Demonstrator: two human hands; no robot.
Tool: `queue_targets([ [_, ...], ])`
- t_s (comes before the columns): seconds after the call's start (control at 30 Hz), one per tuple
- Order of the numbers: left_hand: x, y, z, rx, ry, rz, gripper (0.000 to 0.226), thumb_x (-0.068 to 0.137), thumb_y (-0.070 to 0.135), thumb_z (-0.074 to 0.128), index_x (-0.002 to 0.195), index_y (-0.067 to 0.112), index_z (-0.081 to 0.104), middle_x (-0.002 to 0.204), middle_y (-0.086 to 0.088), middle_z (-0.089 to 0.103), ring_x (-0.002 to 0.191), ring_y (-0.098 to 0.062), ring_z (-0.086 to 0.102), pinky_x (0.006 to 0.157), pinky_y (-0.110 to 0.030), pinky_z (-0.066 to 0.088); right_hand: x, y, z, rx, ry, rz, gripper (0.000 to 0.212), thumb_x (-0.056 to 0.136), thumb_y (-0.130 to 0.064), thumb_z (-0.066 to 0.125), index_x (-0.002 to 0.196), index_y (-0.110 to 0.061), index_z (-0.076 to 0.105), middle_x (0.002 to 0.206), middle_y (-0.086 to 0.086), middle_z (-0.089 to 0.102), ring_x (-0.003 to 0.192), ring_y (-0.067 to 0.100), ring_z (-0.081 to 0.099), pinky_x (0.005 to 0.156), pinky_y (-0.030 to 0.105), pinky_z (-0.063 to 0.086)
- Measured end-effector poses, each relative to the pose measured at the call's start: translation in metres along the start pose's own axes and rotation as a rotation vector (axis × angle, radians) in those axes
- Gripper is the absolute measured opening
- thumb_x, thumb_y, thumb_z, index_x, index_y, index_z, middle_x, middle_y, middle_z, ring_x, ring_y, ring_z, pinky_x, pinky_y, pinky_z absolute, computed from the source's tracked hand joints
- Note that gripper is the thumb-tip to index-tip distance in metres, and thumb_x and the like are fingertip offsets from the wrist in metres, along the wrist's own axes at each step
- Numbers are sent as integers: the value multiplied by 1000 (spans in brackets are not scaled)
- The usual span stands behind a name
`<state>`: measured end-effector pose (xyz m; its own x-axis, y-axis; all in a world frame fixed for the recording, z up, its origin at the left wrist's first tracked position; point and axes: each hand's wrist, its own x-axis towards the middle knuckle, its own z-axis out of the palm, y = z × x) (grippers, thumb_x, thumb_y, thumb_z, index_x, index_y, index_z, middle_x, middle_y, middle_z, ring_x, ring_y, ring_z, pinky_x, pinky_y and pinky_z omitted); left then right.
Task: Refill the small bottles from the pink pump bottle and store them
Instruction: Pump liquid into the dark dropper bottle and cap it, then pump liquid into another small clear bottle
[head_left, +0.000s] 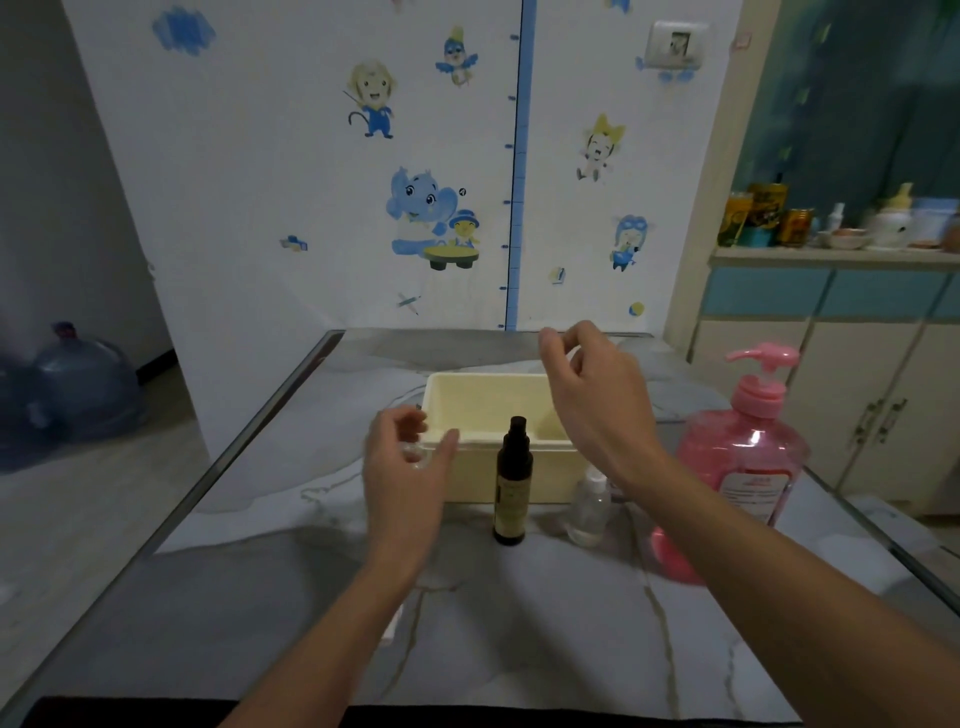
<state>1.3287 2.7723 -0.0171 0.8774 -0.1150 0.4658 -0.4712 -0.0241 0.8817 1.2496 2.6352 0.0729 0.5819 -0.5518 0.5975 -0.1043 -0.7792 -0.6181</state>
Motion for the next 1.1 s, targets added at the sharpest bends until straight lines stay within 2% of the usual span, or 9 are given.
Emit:
queue_targets([
  [0.13,8,-24,-15,163,62,-93,54,74,28,78,115,21,43,113,2,44,105,-17,47,88,-32,46,-3,0,0,15,-5,-9,36,91,-54,33,87,-24,53,65,-1,60,61,15,56,61,37,49],
  [0.23,6,-39,-16,190,-29,-198,63,67,31,84,110,22,40,111,0,48,100,-16,50,83,-33,47,-6,1,2,9,-13,-5,38,91,-54,32,87,-22,53,65,0,59,61,15,55,60,38,49],
  [0.3,3,-42,-15,192,-77,-236,56,69,29,83,105,20,41,105,-1,51,90,-13,51,77,-28,44,-7,1,3,2,-16,-6,38,91,-54,32,86,-22,52,66,-1,58,61,14,54,60,37,48],
  [0.5,2,-41,-16,105,-39,-179,27,82,22,72,103,21,56,104,2,63,101,-20,60,84,-37,53,-6,2,1,15,-12,-3,34,91,-52,33,83,-25,51,64,-1,57,62,16,53,60,38,47],
  [0.57,2,-36,-16,60,-56,-119,31,88,26,65,117,23,56,112,5,61,105,-15,57,85,-32,52,-4,2,-1,24,2,-4,32,91,-51,33,80,-26,50,62,-2,56,60,16,53,59,37,45],
  [0.67,0,-21,-14,37,-73,-36,38,94,28,55,132,25,48,119,12,51,103,2,49,76,-8,38,-5,1,-3,24,9,-17,33,92,-50,32,81,-26,51,61,-2,56,59,16,53,58,37,45],
  [0.87,-2,8,-6,-96,-101,1,35,96,29,51,128,37,41,110,28,46,95,29,42,73,-1,36,-5,0,-23,67,31,-55,33,95,-44,35,83,-19,53,59,-6,50,54,10,45,55,33,40],
  [1.0,2,30,5,-128,-152,77,34,94,28,55,127,36,48,119,17,54,111,5,50,90,-18,39,15,7,-66,150,189,-73,23,98,-25,38,90,-14,56,71,-5,53,59,8,45,54,29,41],
  [1.1,1,52,24,-90,-296,133,40,92,28,59,131,32,51,124,12,57,115,-5,52,95,-24,42,37,23,-98,113,339,-32,21,96,-21,36,94,-15,56,78,-2,56,66,13,50,55,30,43],
])
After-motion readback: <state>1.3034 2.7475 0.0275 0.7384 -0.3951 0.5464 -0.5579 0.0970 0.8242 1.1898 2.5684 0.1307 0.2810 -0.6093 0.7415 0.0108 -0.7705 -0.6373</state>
